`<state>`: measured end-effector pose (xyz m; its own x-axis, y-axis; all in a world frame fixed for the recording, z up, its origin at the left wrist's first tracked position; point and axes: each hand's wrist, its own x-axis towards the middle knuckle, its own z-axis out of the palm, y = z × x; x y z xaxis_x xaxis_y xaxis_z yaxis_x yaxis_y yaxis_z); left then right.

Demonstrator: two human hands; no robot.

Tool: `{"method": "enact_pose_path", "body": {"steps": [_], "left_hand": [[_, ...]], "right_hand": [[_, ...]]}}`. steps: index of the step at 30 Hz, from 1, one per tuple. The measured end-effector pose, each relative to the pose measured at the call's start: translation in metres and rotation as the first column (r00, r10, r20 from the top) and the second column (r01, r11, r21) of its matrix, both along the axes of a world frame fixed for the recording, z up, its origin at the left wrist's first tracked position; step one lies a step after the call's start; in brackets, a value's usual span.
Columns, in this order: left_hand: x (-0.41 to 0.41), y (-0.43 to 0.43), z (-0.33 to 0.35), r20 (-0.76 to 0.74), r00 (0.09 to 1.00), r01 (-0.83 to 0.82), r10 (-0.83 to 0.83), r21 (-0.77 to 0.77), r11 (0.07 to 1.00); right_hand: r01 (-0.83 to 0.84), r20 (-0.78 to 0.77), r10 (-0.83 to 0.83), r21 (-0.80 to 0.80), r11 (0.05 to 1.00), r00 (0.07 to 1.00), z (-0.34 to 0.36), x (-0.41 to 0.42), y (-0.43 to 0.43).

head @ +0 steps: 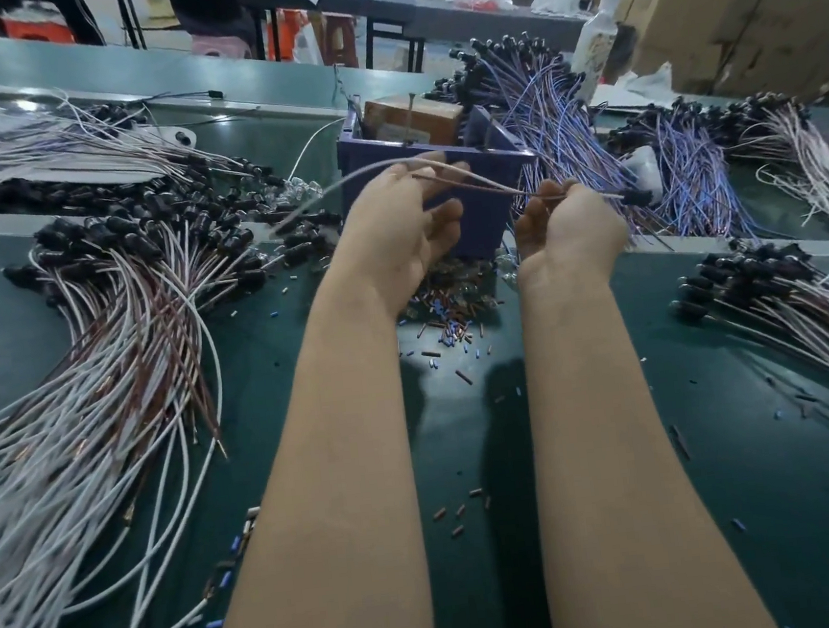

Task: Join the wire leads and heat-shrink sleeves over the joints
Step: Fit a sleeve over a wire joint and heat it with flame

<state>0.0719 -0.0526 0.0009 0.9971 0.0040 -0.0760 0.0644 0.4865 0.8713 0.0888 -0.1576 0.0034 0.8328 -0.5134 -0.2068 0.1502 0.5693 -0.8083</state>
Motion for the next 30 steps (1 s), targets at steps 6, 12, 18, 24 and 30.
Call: {"method": "enact_pose_path", "body": {"steps": [6, 12, 18, 24, 30], "left_hand": [[-0.006, 0.0, 0.001, 0.162, 0.977, 0.161, -0.136, -0.154, 0.975], [-0.007, -0.002, 0.001, 0.249, 0.967, -0.075, 0.064, 0.037, 0.997], [-0.004, 0.005, 0.005, 0.338, 0.904, -0.374, 0.261, 0.331, 0.866], [-0.008, 0.01, 0.014, 0.427, 0.877, -0.415, 0.22, 0.443, 0.795], [-0.012, 0.012, 0.02, 0.413, 0.909, -0.266, -0.055, 0.677, 0.686]], "right_hand": [[-0.011, 0.058, -0.004, 0.259, 0.966, 0.998, -0.003, -0.002, 0.0], [-0.142, -0.074, 0.132, -0.154, 0.978, 0.988, -0.016, -0.001, 0.002], [0.04, 0.111, 0.029, -0.564, 0.825, 0.993, 0.0, -0.007, 0.008], [0.056, 0.171, 0.114, -0.755, 0.654, 0.979, 0.025, -0.02, 0.013], [-0.129, 0.067, 0.444, -0.909, 0.396, 0.893, 0.034, -0.03, 0.019]]}}
